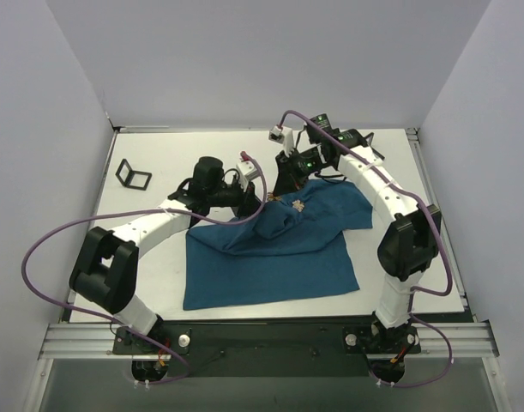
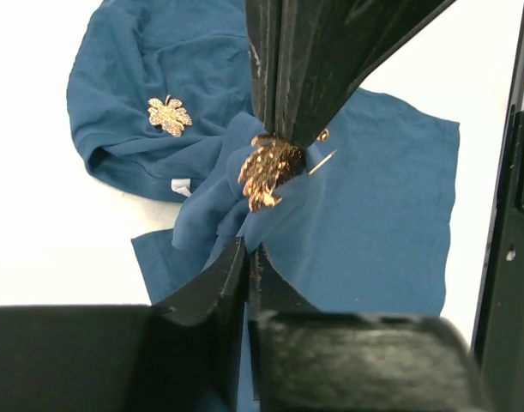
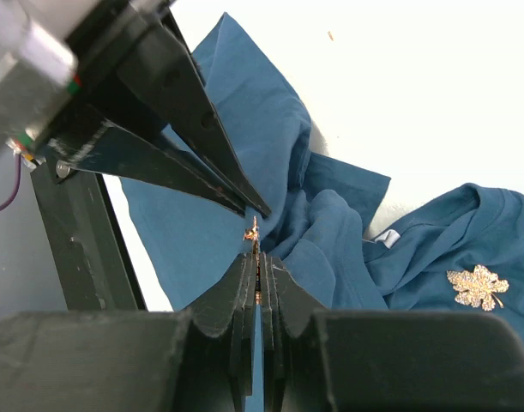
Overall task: Remove the brooch from the garment
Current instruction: Remove the brooch from the flattened clothing.
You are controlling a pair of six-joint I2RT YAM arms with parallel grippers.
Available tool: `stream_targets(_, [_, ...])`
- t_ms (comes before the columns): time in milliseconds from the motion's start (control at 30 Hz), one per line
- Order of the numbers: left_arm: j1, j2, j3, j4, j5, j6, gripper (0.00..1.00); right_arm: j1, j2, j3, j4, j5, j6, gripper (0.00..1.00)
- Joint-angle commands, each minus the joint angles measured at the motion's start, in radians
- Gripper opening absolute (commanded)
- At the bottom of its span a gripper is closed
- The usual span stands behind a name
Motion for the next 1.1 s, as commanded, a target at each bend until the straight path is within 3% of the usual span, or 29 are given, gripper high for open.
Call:
stream_targets(0, [-0.018,0.012,0.049,0.007,-0.026,0.021,0.00,0.017,0.015,0.032,-0.012,-0.001,0.011,0.00])
stream_targets(567, [-0.024,-0.031,0.026,0.028,-0.014,0.023,0.00,0.034,0.125,0.096,0.037,0.108,0.062,0.00])
stream_targets(1067, [-0.024,-0.021,0.046,0.008,-0.055,0.029,0.00,0.001,0.167,0.153,0.138,0.226,0.234,0.00])
